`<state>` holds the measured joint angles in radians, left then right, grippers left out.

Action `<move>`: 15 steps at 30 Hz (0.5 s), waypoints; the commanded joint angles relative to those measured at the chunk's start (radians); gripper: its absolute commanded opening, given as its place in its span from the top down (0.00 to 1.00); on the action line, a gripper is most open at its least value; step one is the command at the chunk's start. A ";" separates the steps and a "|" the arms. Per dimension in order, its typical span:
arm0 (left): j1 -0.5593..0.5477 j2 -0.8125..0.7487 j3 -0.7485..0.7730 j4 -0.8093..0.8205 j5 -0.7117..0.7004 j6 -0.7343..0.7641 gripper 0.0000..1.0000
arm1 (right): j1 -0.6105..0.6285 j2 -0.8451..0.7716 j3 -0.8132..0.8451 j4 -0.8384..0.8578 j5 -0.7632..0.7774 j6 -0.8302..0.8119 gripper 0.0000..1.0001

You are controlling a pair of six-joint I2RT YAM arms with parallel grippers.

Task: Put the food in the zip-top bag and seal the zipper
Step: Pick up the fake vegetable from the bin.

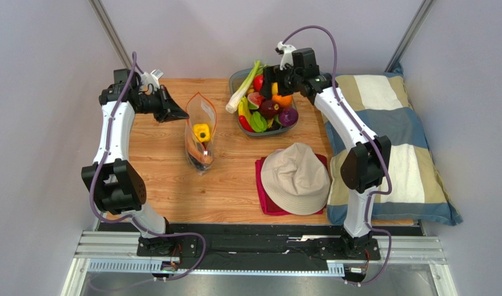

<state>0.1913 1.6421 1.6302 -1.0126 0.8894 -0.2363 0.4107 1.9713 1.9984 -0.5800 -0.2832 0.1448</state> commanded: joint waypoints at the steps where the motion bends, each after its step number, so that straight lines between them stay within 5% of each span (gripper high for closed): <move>1: -0.001 0.002 0.054 0.003 0.028 0.011 1.00 | -0.024 -0.026 -0.012 -0.132 0.038 -0.249 0.00; 15: -0.001 0.005 0.060 -0.012 0.020 0.022 1.00 | -0.082 -0.008 -0.109 -0.267 0.105 -0.387 0.00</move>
<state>0.1913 1.6444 1.6466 -1.0275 0.8886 -0.2329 0.3298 1.9499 1.8538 -0.8272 -0.2119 -0.1967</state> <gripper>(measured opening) 0.007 0.998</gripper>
